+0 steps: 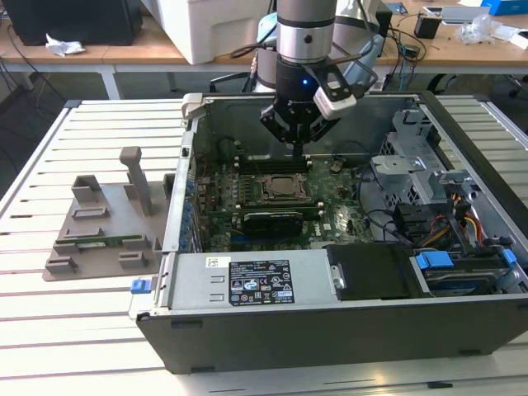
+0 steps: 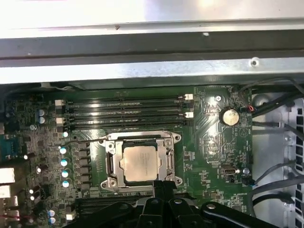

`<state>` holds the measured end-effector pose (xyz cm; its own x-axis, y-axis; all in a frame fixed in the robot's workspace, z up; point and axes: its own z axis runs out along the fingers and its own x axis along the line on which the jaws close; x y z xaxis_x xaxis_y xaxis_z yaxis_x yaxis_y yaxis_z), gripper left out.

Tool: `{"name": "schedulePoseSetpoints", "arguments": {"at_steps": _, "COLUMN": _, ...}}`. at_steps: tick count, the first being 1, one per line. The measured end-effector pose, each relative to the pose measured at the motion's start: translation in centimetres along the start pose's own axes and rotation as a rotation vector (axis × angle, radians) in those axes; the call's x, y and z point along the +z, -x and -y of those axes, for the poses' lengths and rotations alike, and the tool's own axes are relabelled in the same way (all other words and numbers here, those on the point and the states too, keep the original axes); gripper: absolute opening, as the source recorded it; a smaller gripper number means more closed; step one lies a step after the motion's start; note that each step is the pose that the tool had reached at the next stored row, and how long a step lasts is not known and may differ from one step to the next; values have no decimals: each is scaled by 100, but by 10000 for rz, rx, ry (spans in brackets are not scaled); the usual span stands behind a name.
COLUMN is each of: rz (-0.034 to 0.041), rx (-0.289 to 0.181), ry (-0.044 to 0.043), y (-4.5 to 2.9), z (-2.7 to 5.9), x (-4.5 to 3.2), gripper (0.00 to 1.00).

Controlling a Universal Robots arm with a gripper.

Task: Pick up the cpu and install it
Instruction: 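Install the first cpu locking lever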

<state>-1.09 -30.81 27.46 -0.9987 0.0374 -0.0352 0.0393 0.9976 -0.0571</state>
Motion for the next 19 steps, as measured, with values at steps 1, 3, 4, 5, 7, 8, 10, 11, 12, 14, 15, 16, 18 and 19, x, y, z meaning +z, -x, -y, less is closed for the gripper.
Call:
{"name": "schedulePoseSetpoints", "arguments": {"at_steps": 1, "rz": 7, "rx": -130, "ry": 5, "y": 0, "z": 0, "x": 0, "gripper": 11}}
{"name": "schedulePoseSetpoints", "arguments": {"at_steps": 3, "rz": 19, "rx": -324, "ry": 12, "y": 0, "z": 0, "x": 0, "gripper": 11}}
{"name": "schedulePoseSetpoints", "arguments": {"at_steps": 4, "rz": 25, "rx": -425, "ry": 16, "y": 0, "z": 0, "x": 0, "gripper": 11}}
{"name": "schedulePoseSetpoints", "arguments": {"at_steps": 5, "rz": 37, "rx": -629, "ry": 23, "y": 0, "z": 0, "x": 0, "gripper": 11}}
{"name": "schedulePoseSetpoints", "arguments": {"at_steps": 7, "rz": 59, "rx": -1024, "ry": 37, "y": 0, "z": 0, "x": 0, "gripper": 11}}
{"name": "schedulePoseSetpoints", "arguments": {"at_steps": 8, "rz": 64, "rx": -1119, "ry": 40, "y": 0, "z": 0, "x": 0, "gripper": 11}}
{"name": "schedulePoseSetpoints", "arguments": {"at_steps": 10, "rz": 79, "rx": -1371, "ry": 49, "y": 0, "z": 0, "x": 0, "gripper": 11}}
{"name": "schedulePoseSetpoints", "arguments": {"at_steps": 11, "rz": 92, "rx": -1602, "ry": 57, "y": 0, "z": 0, "x": 0, "gripper": 11}}
{"name": "schedulePoseSetpoints", "arguments": {"at_steps": 12, "rz": 99, "rx": -1723, "ry": 62, "y": 0, "z": 0, "x": 0, "gripper": 11}}
{"name": "schedulePoseSetpoints", "arguments": {"at_steps": 14, "rz": 112, "rx": -1945, "ry": 69, "y": 0, "z": 0, "x": 0, "gripper": 11}}
{"name": "schedulePoseSetpoints", "arguments": {"at_steps": 15, "rz": 117, "rx": -2038, "ry": 72, "y": 0, "z": 0, "x": 0, "gripper": 11}}
{"name": "schedulePoseSetpoints", "arguments": {"at_steps": 16, "rz": 125, "rx": -2172, "ry": 78, "y": 0, "z": 0, "x": 0, "gripper": 11}}
{"name": "schedulePoseSetpoints", "arguments": {"at_steps": 18, "rz": 143, "rx": -2503, "ry": 89, "y": 0, "z": 0, "x": 0, "gripper": 11}}
{"name": "schedulePoseSetpoints", "arguments": {"at_steps": 19, "rz": 154, "rx": -2676, "ry": 96, "y": 0, "z": 0, "x": 0, "gripper": 11}}
